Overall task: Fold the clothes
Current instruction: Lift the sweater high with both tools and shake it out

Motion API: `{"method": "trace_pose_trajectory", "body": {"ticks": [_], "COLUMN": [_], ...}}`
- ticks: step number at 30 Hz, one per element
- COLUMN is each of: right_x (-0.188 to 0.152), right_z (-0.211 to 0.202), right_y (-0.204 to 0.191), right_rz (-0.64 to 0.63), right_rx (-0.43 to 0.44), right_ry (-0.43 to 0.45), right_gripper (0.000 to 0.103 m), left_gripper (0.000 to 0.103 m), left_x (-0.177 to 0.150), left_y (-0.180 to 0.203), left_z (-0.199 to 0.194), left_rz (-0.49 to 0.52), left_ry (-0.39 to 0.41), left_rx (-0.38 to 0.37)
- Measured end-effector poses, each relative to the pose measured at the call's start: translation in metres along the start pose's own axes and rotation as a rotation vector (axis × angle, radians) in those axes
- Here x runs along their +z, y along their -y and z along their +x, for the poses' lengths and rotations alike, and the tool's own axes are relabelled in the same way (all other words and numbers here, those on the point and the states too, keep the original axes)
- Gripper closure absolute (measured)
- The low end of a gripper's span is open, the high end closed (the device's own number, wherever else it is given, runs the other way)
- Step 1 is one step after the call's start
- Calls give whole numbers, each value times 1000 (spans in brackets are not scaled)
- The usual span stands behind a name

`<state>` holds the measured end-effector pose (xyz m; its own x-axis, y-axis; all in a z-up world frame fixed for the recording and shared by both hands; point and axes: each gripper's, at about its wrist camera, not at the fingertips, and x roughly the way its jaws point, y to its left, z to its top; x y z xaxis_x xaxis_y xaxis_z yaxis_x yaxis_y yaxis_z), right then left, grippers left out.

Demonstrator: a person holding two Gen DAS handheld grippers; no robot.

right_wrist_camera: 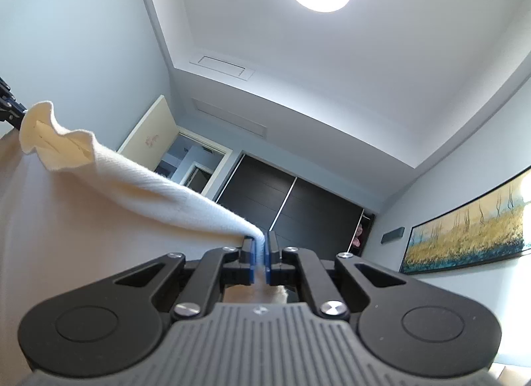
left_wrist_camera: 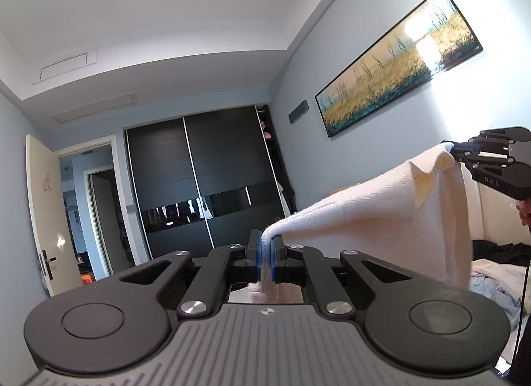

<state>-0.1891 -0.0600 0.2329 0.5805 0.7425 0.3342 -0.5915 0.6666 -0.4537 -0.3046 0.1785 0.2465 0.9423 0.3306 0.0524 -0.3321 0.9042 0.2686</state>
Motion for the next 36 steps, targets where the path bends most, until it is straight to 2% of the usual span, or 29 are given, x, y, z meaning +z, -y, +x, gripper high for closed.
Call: {"method": "trace_pose_trajectory", "body": {"ticks": [3,6,12,19,22,25,33,36], "right_x": [-8,-32,-109,-203,-242,-282,-392,-424], "right_z": [11,29,72,143,169,197,272,293], "right_y": [-5,-15,-52,-87,-105,-121,-159,-176], "right_rz": [-5,3,6,87,103,99,191,205], "right_rx": [27,73,174,270,284,296,338,357], "right_ry": [-52,-151,-375,-633,-704,-770,-957,-1015], "right_gripper": [97,97,97,96,96,96,96,96], "left_gripper": [100,99,100,100,100,100,99,99], "left_x": [-7,-31,-102,-185,-220,-254,-344,-379], "left_y": [-9,-16,-20,-22,-22,-28,-39,-42], "left_z": [17,52,132,223,262,288,351,371], "left_rz": [-13,-25,5,32,40,6,-73,-147], "left_ry": [-42,-143,-380,-585,-668,-732,-892,-951], "left_rx": [-2,-16,-33,-33,-28,-22,-21,-30]}}
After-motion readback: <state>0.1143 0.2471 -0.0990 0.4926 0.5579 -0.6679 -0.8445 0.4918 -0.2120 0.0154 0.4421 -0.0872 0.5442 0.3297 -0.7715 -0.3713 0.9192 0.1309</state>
